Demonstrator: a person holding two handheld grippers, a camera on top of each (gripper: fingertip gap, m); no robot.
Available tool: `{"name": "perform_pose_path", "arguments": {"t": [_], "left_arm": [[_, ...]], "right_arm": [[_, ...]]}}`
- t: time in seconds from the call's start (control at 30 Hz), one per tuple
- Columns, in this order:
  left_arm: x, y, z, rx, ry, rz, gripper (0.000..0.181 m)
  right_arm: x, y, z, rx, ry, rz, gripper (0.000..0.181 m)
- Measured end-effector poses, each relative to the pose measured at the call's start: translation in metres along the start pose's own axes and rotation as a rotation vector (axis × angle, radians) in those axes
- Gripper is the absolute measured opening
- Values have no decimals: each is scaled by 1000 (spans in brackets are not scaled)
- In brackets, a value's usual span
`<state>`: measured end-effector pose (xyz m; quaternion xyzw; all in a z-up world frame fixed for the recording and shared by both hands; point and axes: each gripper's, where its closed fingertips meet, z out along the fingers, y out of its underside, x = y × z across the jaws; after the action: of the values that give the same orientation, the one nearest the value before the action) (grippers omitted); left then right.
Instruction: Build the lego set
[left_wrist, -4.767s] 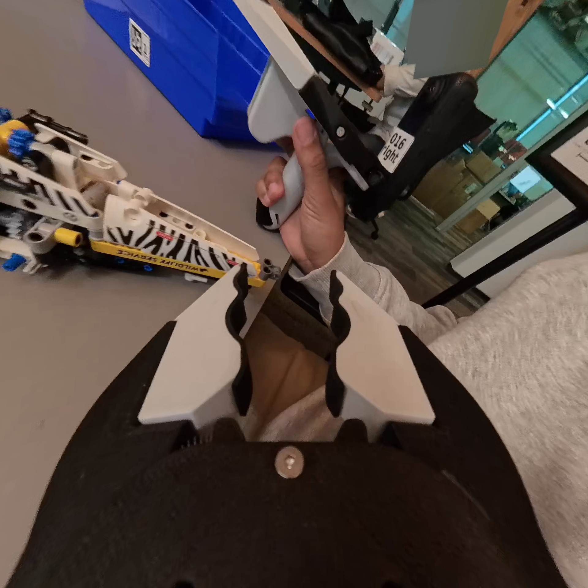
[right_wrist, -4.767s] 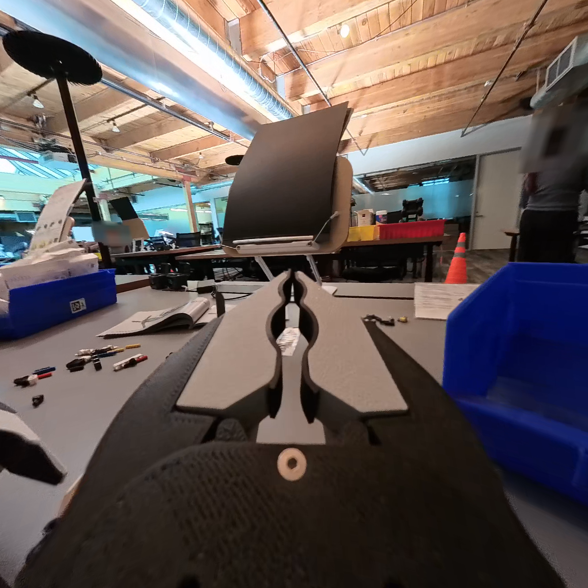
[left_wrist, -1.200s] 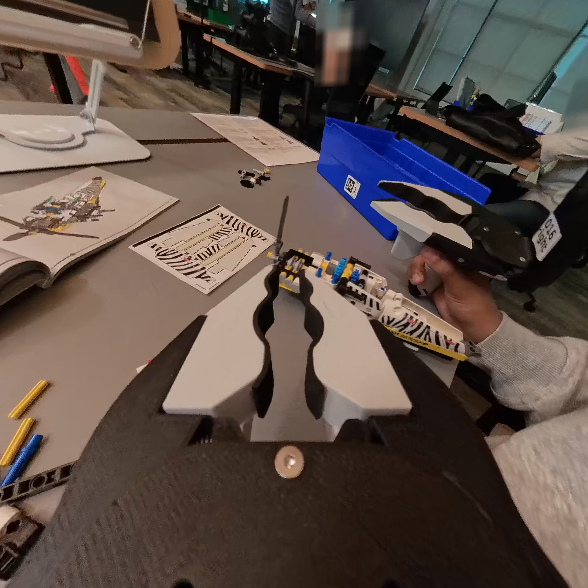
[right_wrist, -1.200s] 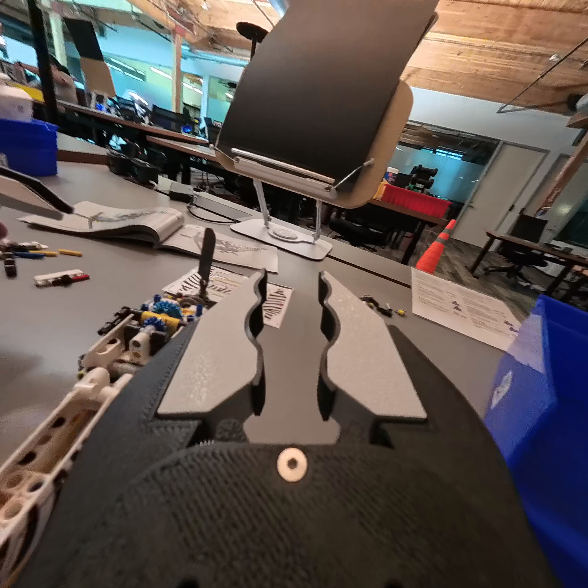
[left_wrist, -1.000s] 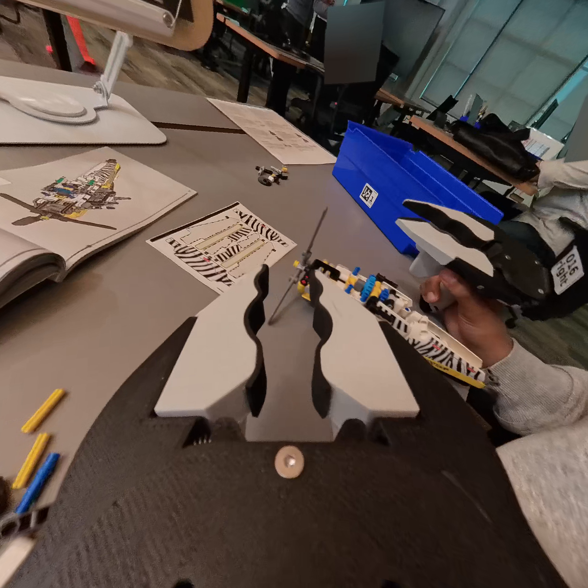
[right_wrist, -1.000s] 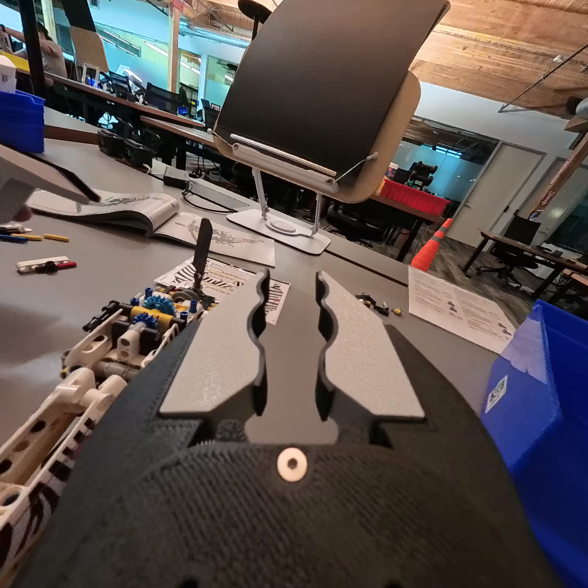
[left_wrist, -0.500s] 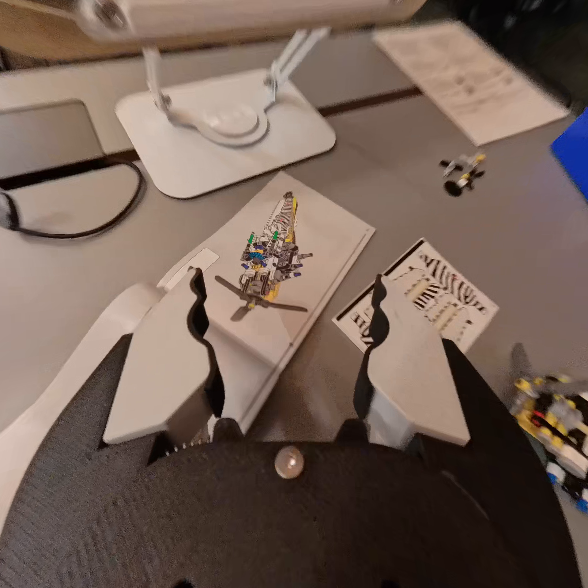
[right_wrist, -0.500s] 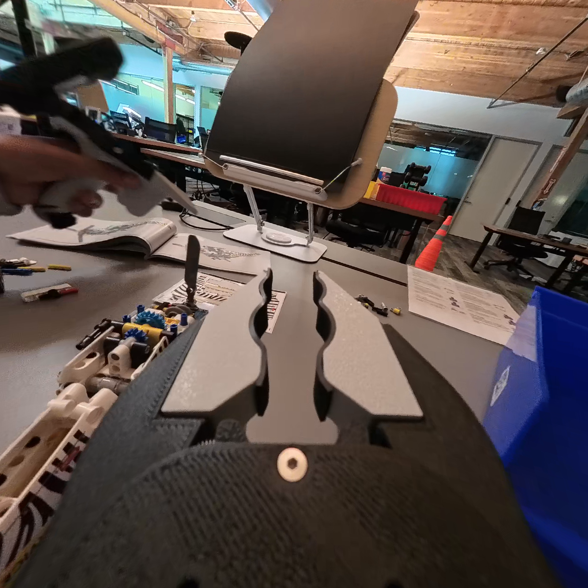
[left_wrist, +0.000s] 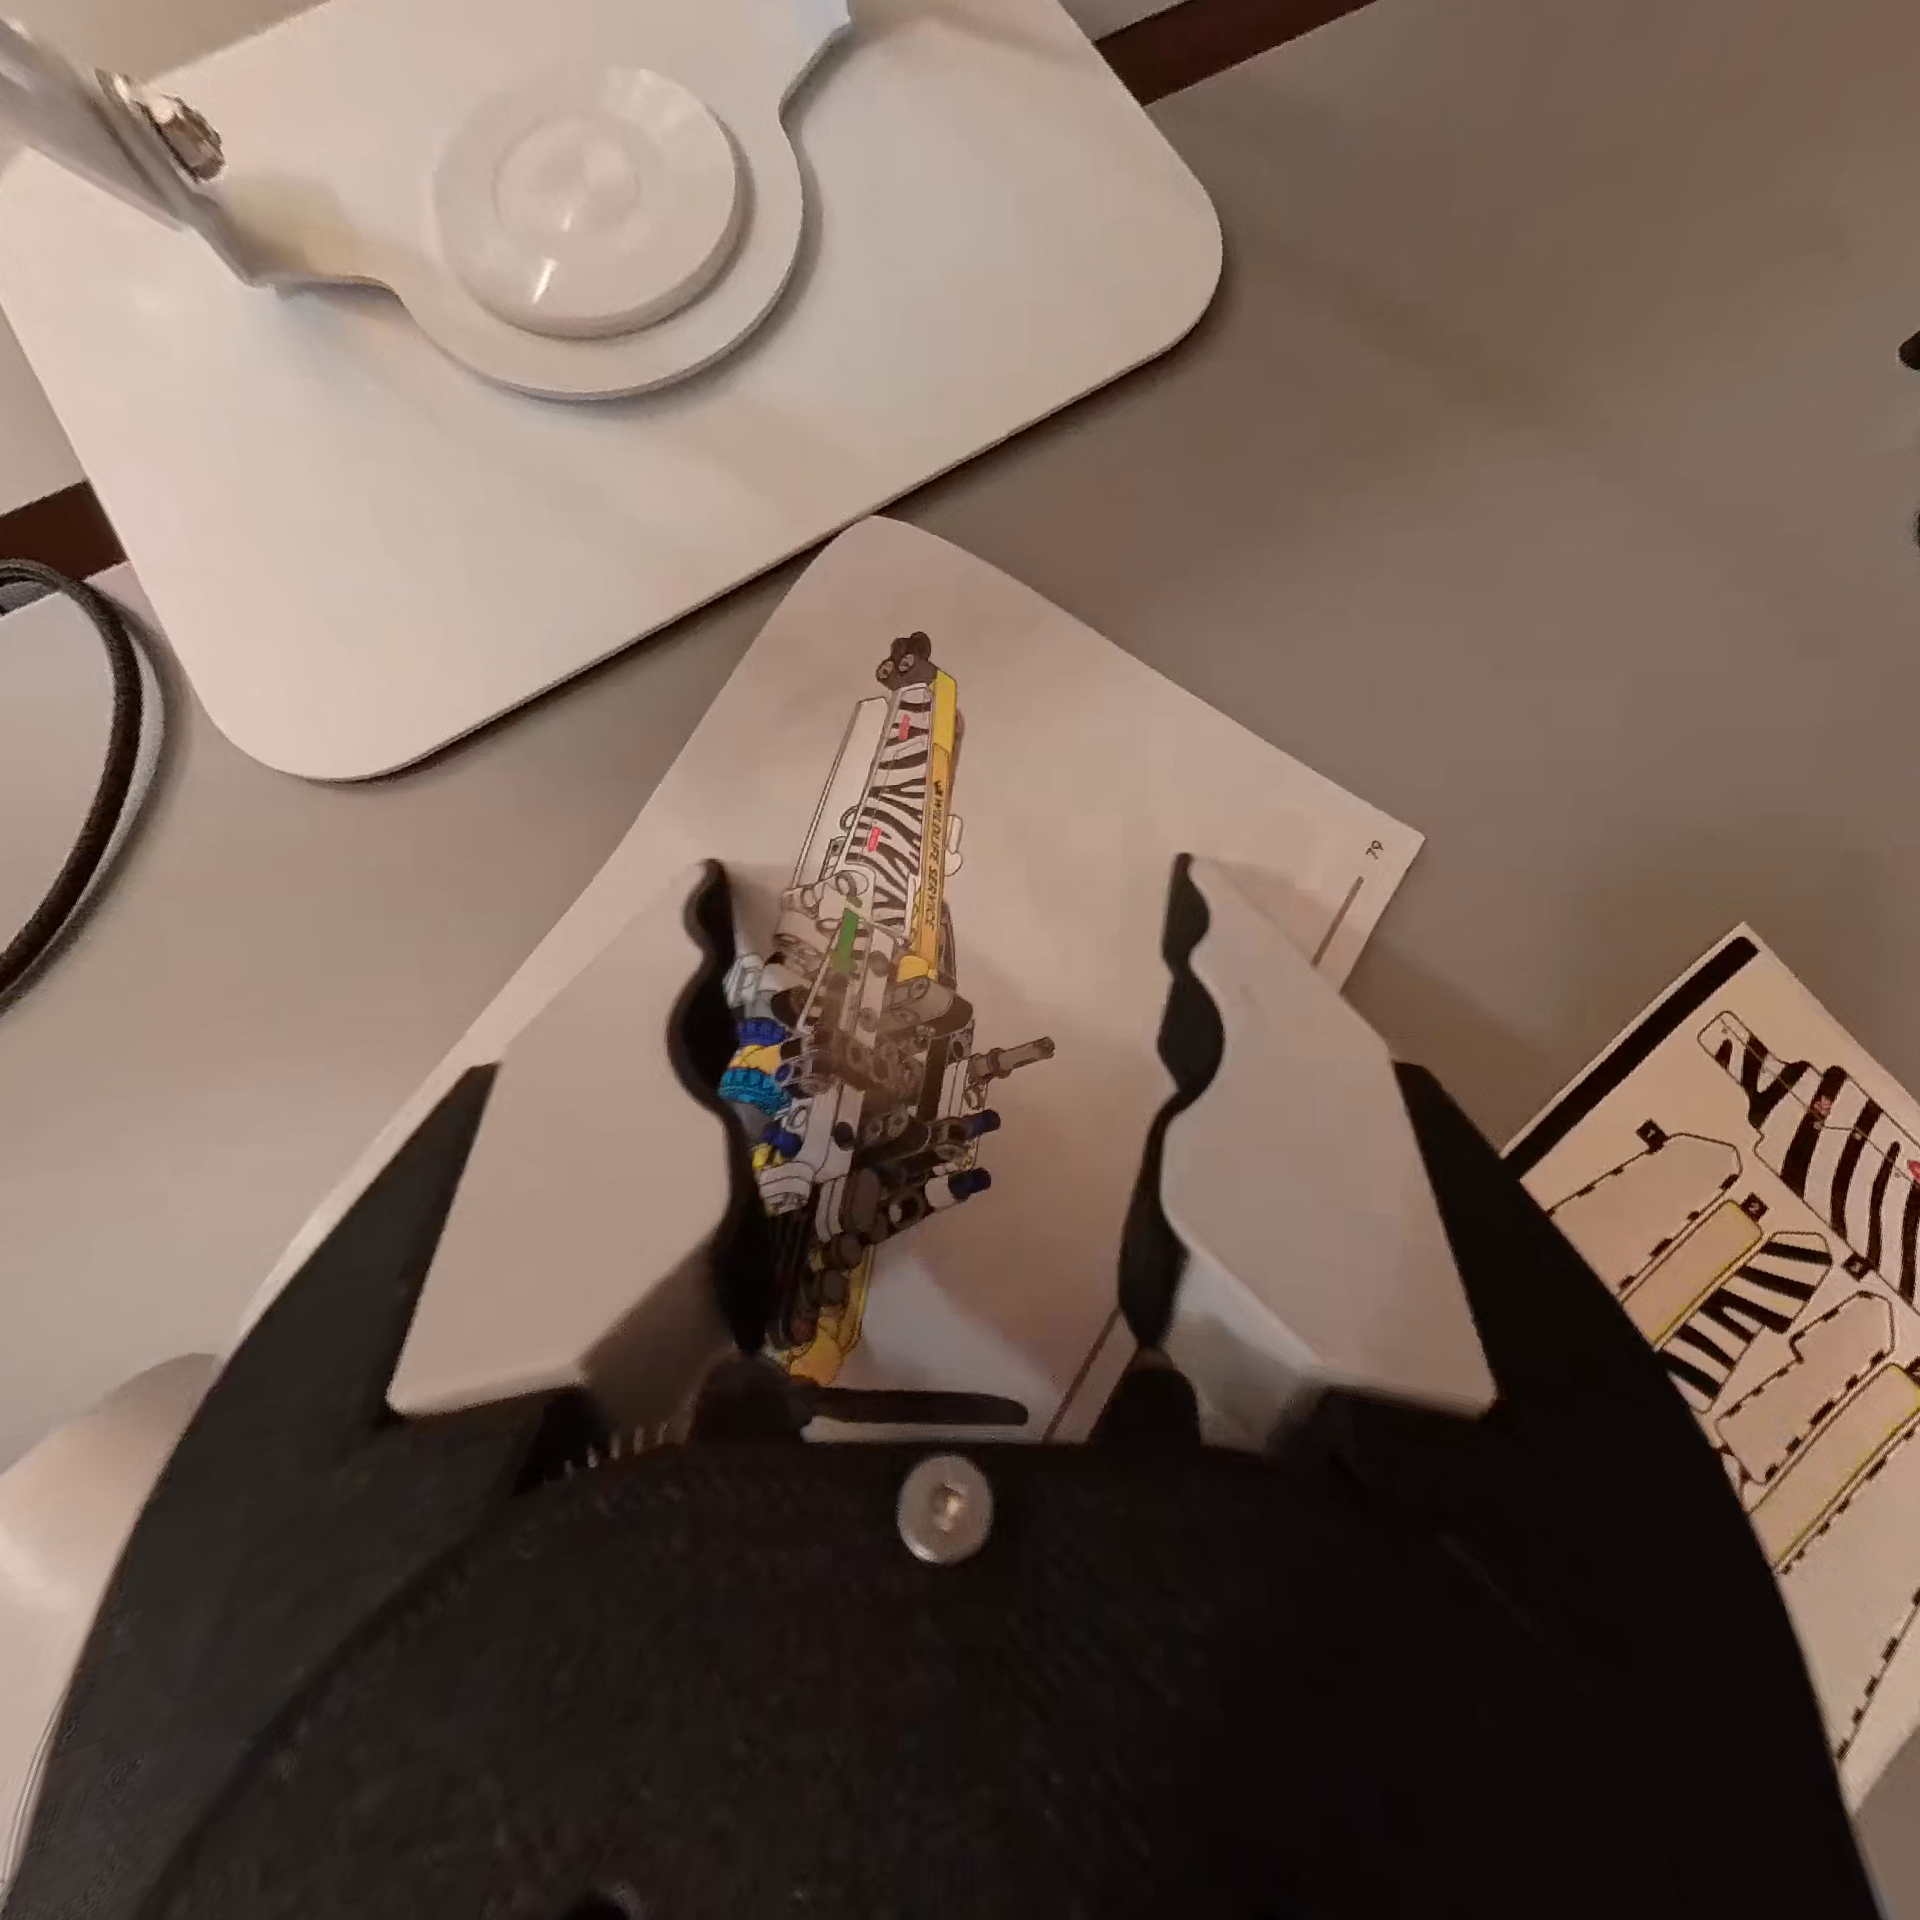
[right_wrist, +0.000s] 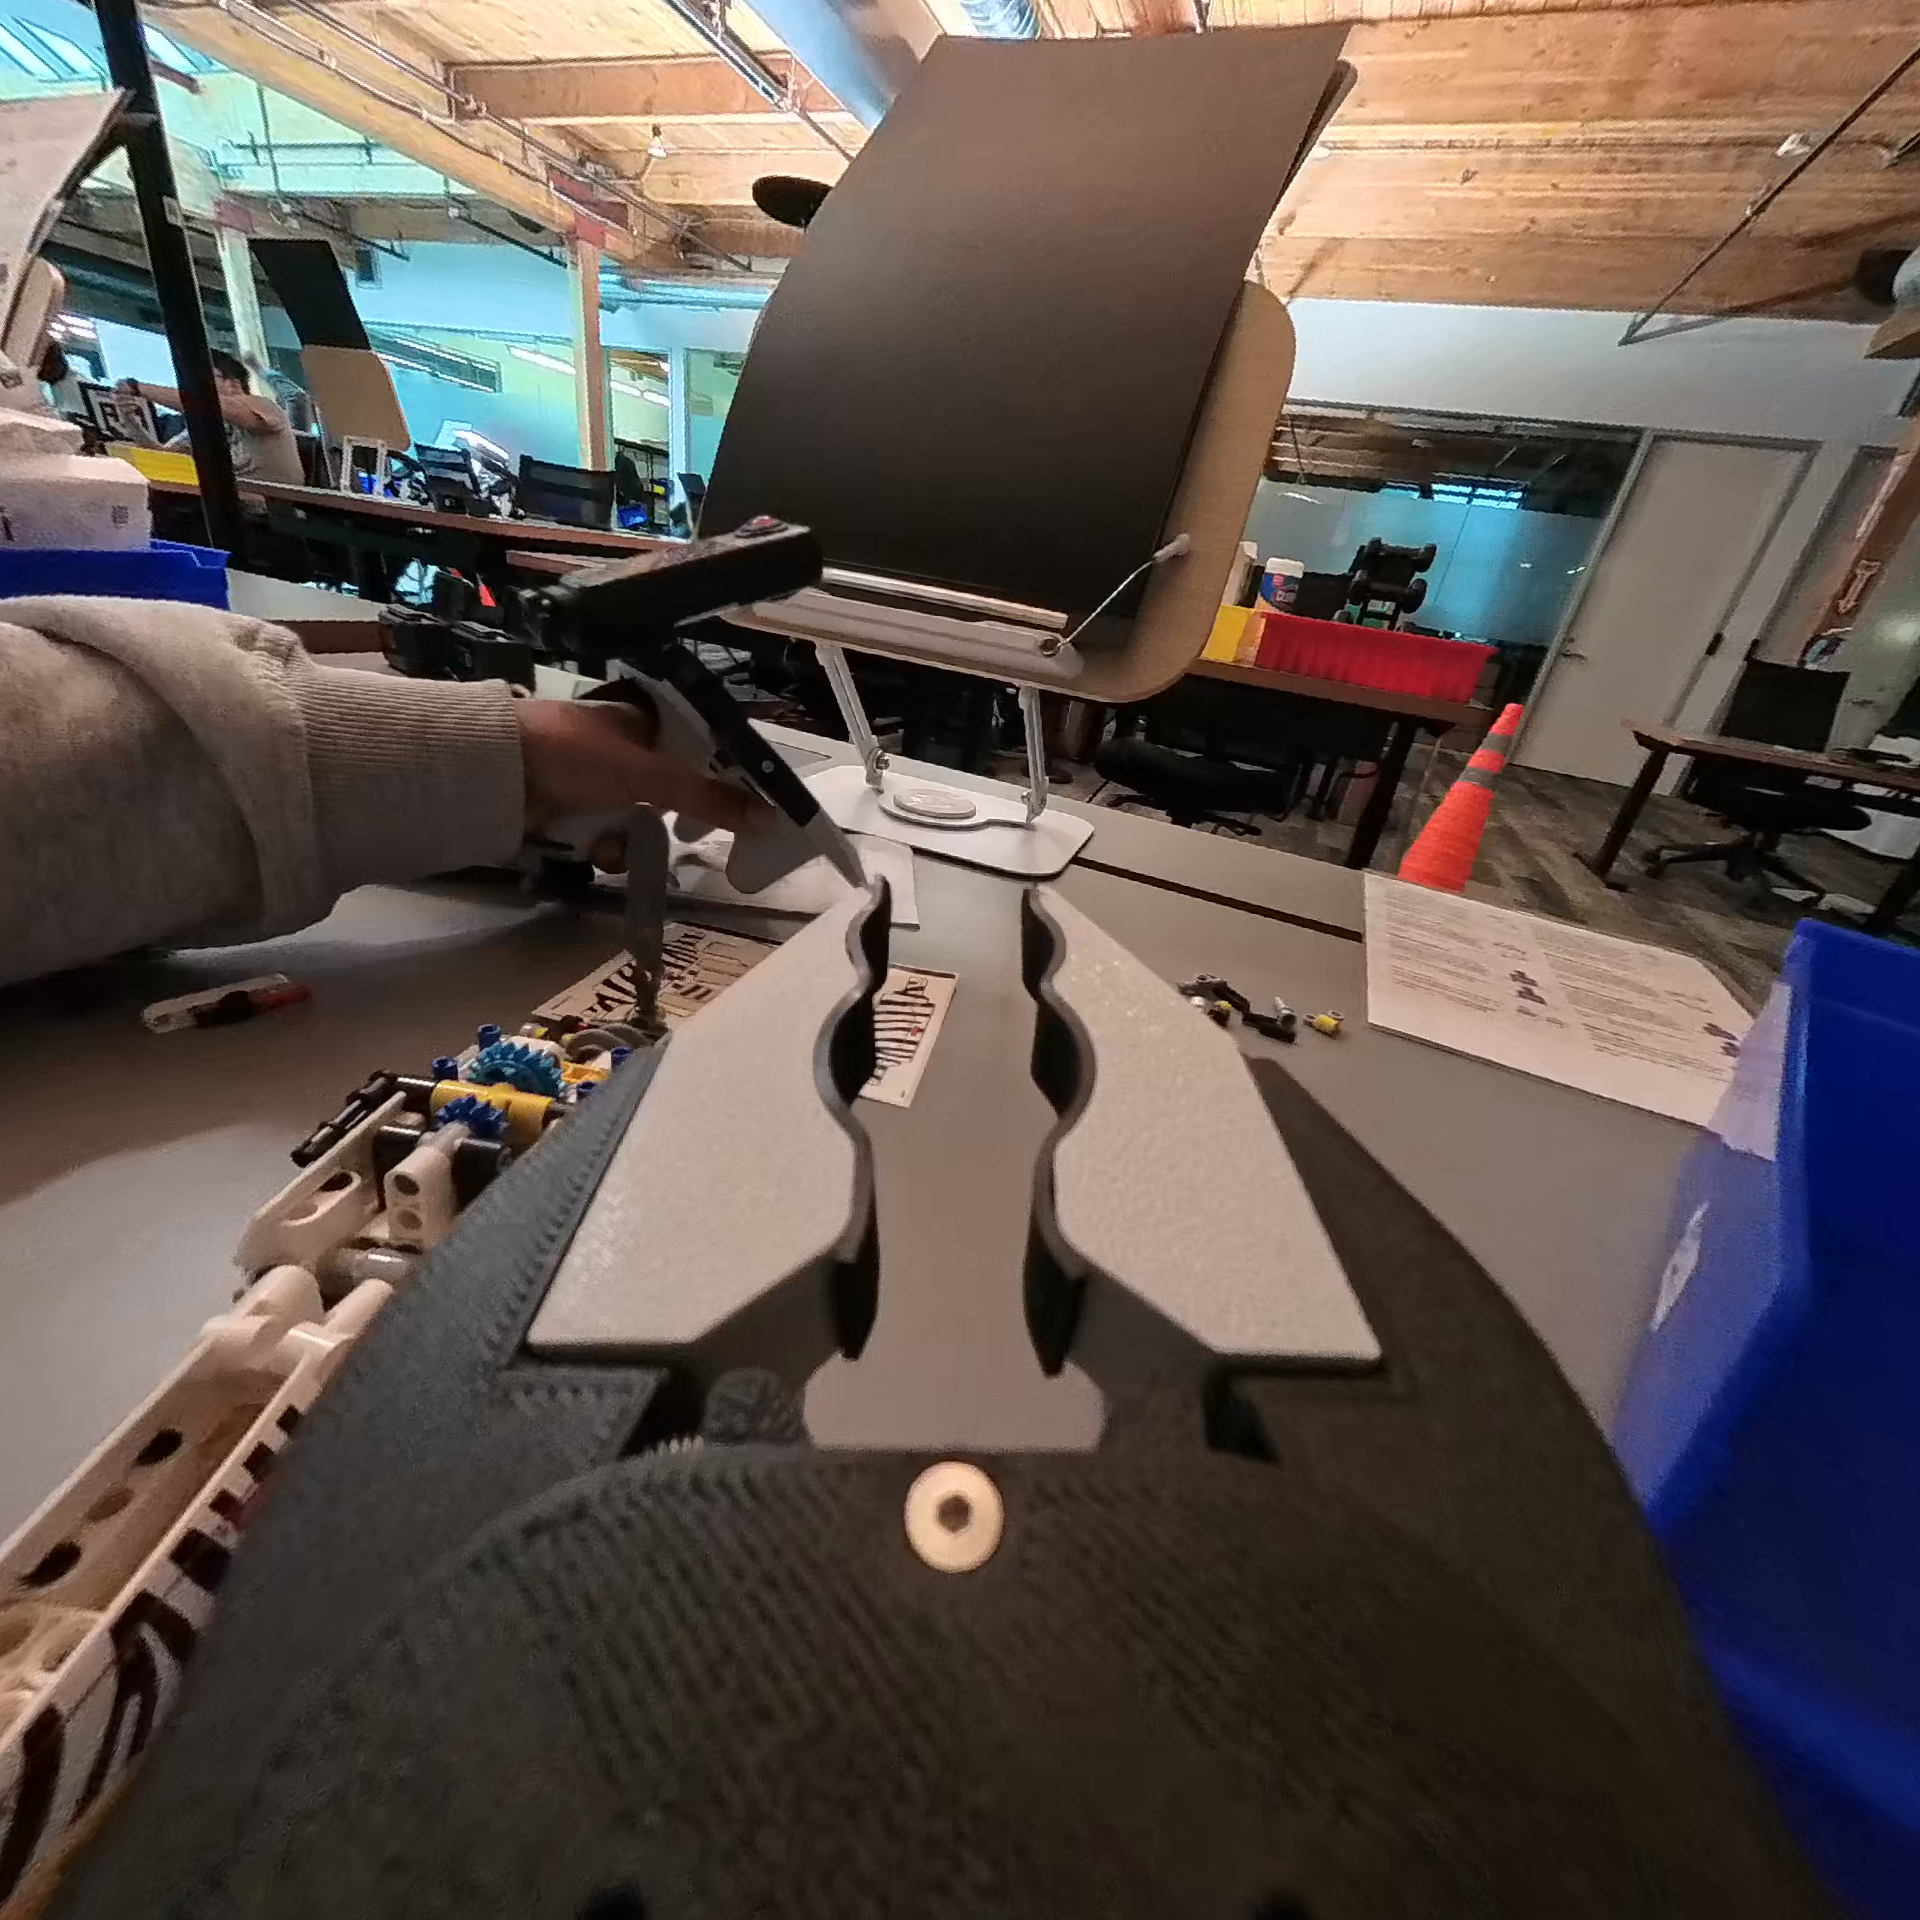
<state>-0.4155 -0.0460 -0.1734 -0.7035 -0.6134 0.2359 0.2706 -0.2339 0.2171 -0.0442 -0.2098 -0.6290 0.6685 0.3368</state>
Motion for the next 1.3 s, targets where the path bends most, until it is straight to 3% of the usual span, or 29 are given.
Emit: {"name": "perform_pose_path", "arguments": {"t": [0.13, 0.23, 0.4, 0.53, 0.57, 0.63, 0.73, 0.8, 0.87, 0.9, 1.1, 1.17, 1.3], "left_arm": [[-6, 1, -3, 1, 0, 4, 55], [-6, 2, -5, 4, 5, 23, 5], [1, 6, -11, -20, 100, -10, 2], [-2, -5, -32, 90, 100, -53, 0], [0, -8, -35, 115, 105, -58, 10], [9, -11, -35, 135, 129, -56, 59], [13, -5, -24, 105, 93, -29, 93], [15, 9, -13, 24, 83, -19, 100], [12, 11, -10, 29, 36, 43, 99], [11, 11, -10, 28, 36, 33, 96], [-4, 10, -13, 54, -8, 24, 36], [-8, 11, -13, 52, -41, 34, 8], [-8, 13, -15, 23, -2, 9, 5]], "right_arm": [[0, -1, 0, 7, -7, 13, 23], [3, -2, -1, 16, 1, 21, 22], [6, -3, -2, 31, 7, 45, 22], [8, -3, -2, 39, 11, 52, 22], [8, -3, -2, 38, 11, 52, 21], [7, -2, 0, 34, 9, 49, 22], [6, 0, 3, 25, 3, 35, 21], [5, 0, 3, 25, 4, 25, 21], [4, 1, 4, 22, 3, 20, 21], [4, 2, 5, 19, 1, 19, 21], [1, 4, 8, 10, -8, 1, 21], [1, 4, 8, 9, -9, -4, 20], [1, 4, 8, 15, -9, 2, 20]]}}
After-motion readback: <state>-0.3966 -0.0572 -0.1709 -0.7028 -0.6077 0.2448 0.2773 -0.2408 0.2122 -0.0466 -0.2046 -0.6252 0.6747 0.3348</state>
